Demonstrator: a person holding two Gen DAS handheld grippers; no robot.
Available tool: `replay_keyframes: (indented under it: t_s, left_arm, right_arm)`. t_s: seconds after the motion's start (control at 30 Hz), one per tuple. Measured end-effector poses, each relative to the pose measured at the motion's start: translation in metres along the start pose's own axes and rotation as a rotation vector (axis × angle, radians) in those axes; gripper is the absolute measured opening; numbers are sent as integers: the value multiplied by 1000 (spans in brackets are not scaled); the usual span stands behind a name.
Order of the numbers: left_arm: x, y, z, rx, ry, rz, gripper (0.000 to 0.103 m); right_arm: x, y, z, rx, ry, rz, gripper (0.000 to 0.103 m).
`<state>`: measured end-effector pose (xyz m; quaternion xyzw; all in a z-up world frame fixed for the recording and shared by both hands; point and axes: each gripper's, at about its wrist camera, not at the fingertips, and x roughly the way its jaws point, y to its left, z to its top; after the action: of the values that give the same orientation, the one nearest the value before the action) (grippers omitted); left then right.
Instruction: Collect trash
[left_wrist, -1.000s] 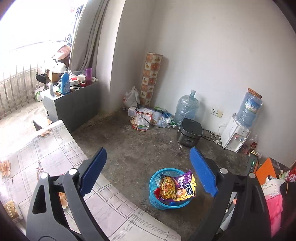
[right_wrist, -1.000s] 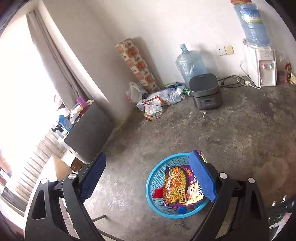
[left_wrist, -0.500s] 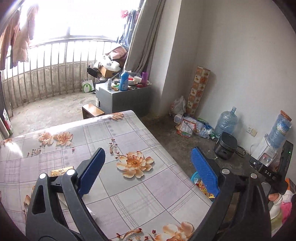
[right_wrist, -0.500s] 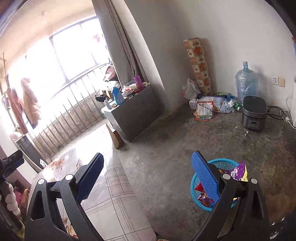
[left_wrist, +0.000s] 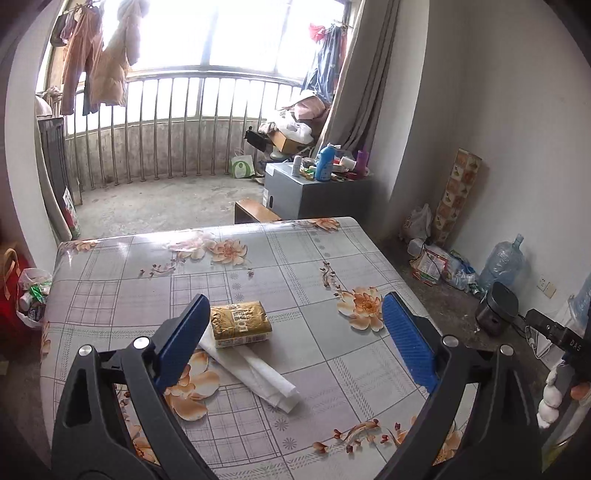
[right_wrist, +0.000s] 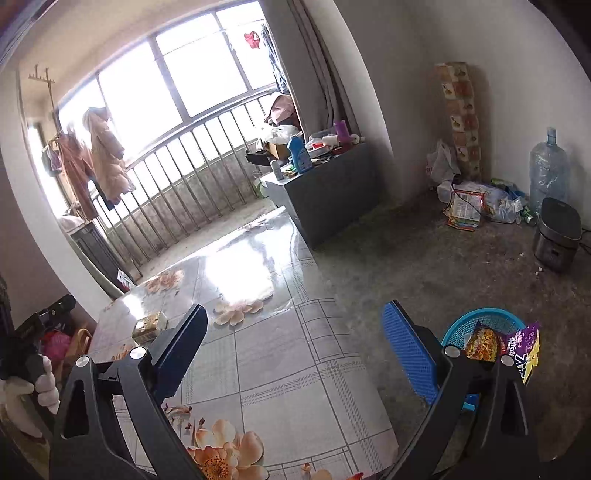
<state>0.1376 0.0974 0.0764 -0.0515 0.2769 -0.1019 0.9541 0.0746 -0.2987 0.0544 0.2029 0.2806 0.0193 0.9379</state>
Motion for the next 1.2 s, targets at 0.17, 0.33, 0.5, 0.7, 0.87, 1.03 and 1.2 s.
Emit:
replay_keyframes:
  t_s: [0.17, 0.33, 0.5, 0.7, 0.87, 1.03, 1.2]
  left_arm:
    - [-6, 29, -5, -48, 4, 51, 90]
    - [3, 54, -17, -82, 52, 54, 90]
    - [33, 76, -30, -134, 151, 34, 70]
    - [72, 106, -49, -248, 255, -12, 39]
    - [97, 122, -60, -294, 296, -14, 20]
    - [116, 129, -70, -329, 338, -30, 13]
    - [131, 123, -76, -318, 366, -43, 8]
  right_arm:
    - [16, 14, 1, 18, 60, 106, 93]
    - [43, 40, -1, 30, 145, 202, 88]
    - [76, 72, -8, 36, 248, 275, 77]
    - [134, 124, -7, -12, 396, 359, 63]
    - [199, 178, -3, -81, 528, 418, 51]
    - [263, 232, -10, -177, 616, 413, 50]
    - [308, 264, -25, -244, 688, 401, 50]
